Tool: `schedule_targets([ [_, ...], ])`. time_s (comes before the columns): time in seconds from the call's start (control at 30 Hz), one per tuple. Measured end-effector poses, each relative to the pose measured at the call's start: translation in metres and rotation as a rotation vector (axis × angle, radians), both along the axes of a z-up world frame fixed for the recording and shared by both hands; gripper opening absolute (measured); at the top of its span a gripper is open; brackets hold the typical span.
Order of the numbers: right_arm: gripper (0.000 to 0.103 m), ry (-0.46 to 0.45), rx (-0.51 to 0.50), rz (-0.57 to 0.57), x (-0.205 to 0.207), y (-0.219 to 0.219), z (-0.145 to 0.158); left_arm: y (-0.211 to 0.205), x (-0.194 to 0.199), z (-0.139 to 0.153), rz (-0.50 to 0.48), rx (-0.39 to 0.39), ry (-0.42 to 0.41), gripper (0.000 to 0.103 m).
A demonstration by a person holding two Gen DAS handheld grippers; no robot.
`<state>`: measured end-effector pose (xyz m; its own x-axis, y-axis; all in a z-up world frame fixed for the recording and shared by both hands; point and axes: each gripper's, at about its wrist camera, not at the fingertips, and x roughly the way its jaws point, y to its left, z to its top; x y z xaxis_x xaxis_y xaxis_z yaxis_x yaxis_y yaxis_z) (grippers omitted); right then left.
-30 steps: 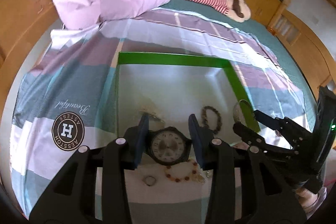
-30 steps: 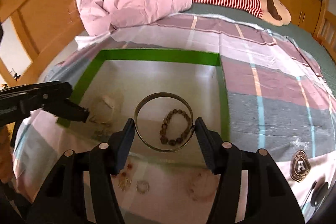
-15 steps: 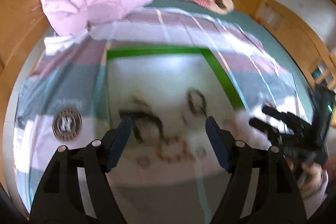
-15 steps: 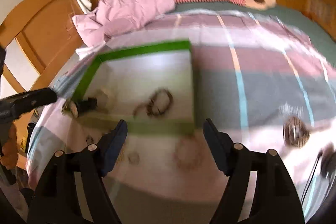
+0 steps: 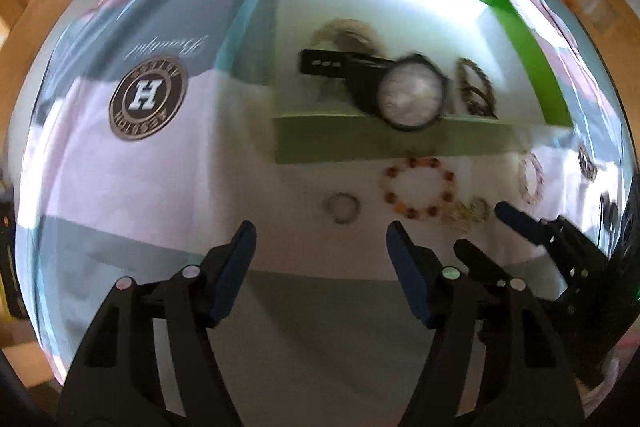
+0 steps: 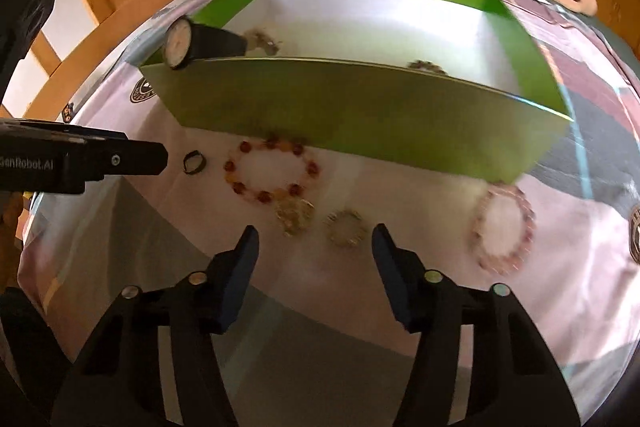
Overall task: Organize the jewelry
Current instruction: 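Move the right tool to the gold charm and silver ring while the left tool approaches the small ring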
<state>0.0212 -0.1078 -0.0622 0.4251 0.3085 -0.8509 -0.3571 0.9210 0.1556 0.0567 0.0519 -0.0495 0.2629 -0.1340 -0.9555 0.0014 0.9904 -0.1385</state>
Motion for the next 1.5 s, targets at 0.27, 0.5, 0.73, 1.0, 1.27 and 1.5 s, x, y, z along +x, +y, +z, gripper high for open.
schedule_targets([
  [0.27, 0.036, 0.011, 0.01, -0.111, 0.004, -0.036, 0.004, 0.008, 0.002, 0.004, 0.035, -0.028, -0.009, 0.068],
  [0.5, 0.046, -0.021, 0.01, -0.203, -0.005, -0.08, 0.017, -0.013, 0.002, -0.003, -0.028, -0.005, -0.004, 0.069],
  [0.73, 0.064, -0.023, -0.051, -0.029, -0.005, -0.029, 0.003, -0.024, 0.006, -0.01, -0.039, 0.007, -0.001, 0.072],
  [1.0, 0.049, -0.02, -0.075, -0.053, 0.013, -0.011, -0.011, -0.021, 0.015, -0.016, -0.008, -0.029, 0.005, 0.072],
  [1.27, 0.044, -0.007, -0.041, -0.059, 0.006, -0.021, -0.01, -0.033, 0.02, -0.025, -0.024, -0.009, 0.018, 0.058],
  [1.5, 0.044, 0.003, -0.034, -0.053, -0.009, -0.027, -0.009, -0.038, 0.026, -0.031, -0.021, -0.005, 0.021, 0.054],
])
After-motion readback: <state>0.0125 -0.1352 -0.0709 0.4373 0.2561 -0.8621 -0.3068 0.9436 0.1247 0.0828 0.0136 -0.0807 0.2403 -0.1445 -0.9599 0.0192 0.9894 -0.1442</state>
